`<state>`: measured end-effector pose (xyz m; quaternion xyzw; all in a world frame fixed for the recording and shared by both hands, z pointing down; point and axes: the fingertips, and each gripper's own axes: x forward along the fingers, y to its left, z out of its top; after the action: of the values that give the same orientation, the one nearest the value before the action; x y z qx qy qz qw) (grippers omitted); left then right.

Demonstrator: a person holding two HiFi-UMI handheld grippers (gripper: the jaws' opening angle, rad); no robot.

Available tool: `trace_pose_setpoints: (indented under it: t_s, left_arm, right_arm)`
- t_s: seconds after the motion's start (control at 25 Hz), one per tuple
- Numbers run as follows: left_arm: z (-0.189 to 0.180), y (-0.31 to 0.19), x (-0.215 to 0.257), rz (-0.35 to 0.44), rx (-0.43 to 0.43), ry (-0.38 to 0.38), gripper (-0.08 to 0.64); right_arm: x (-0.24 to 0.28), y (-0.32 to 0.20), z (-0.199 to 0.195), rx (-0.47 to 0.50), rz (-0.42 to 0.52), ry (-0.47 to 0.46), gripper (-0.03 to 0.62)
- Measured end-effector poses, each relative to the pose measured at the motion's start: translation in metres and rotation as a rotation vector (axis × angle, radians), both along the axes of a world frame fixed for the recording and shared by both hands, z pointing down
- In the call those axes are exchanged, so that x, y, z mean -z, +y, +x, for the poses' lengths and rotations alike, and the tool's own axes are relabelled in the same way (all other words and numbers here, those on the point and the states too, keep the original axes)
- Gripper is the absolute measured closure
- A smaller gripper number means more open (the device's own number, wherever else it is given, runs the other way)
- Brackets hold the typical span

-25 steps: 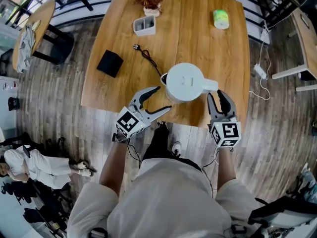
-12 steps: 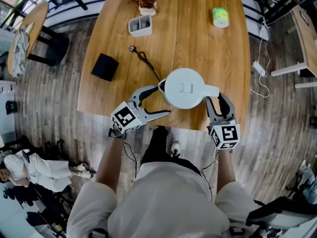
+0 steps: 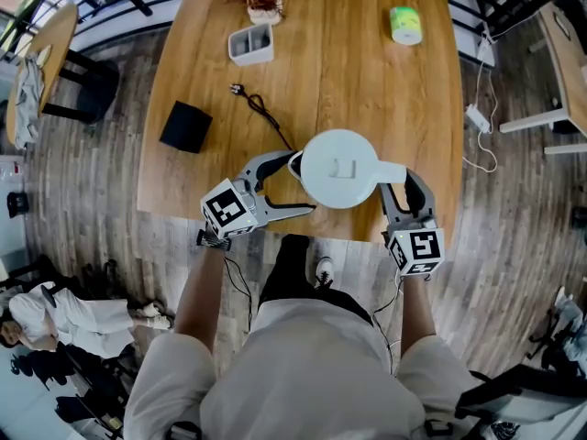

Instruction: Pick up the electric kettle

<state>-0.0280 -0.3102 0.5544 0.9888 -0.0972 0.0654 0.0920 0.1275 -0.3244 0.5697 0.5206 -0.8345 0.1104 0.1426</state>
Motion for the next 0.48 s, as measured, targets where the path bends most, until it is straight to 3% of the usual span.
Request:
trace_pose_setpoints:
  t_s: [0.48]
  left_arm:
    - [0.0103,-0.0096,0.0082,-0.022,-0.033,0.059,0.109]
  right_arm:
    - [-0.0022,-0.0051,-0.0018,0.019,0.009,0.009,0.428]
